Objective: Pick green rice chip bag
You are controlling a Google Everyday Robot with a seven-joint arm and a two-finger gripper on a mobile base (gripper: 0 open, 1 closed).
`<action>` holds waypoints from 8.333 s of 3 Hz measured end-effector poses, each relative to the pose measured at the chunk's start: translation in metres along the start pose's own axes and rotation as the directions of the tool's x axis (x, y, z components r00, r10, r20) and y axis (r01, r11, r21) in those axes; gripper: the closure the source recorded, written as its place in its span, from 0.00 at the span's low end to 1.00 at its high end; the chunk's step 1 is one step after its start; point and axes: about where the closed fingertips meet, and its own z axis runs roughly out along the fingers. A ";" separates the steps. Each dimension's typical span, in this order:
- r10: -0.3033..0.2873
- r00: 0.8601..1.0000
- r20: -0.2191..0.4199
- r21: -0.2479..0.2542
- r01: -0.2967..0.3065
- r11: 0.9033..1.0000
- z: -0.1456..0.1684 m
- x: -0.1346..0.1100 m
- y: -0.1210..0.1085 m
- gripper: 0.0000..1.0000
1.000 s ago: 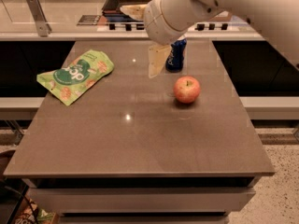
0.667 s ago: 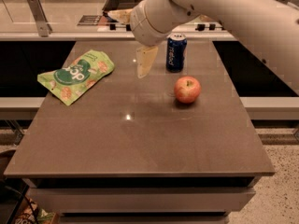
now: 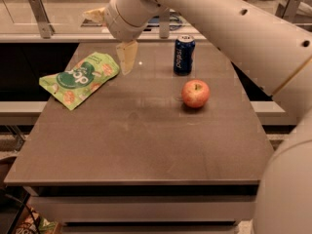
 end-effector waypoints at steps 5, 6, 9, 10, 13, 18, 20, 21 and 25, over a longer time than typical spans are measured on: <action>-0.196 0.979 -0.055 -0.359 0.164 0.919 0.101 -0.025 0.003 0.00; -0.191 0.981 -0.046 -0.371 0.160 0.915 0.115 -0.011 0.010 0.00; -0.161 0.987 -0.002 -0.355 0.150 0.923 0.134 0.005 0.018 0.00; -0.196 0.981 0.003 -0.389 0.182 0.903 0.140 0.001 0.017 0.00; -0.263 0.964 0.032 -0.495 0.244 0.834 0.156 -0.011 0.017 0.17; -0.263 0.964 0.036 -0.496 0.245 0.833 0.159 -0.011 0.015 1.00; -0.279 0.960 -0.006 -0.452 0.246 0.858 0.135 0.003 0.001 1.00; -0.299 0.954 -0.033 -0.404 0.261 0.877 0.114 0.014 -0.008 1.00; -0.399 0.912 -0.096 -0.143 0.384 0.912 0.042 0.047 -0.044 1.00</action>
Offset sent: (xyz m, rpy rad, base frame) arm -0.0025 0.0824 -0.0239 -0.2742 0.0166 0.1198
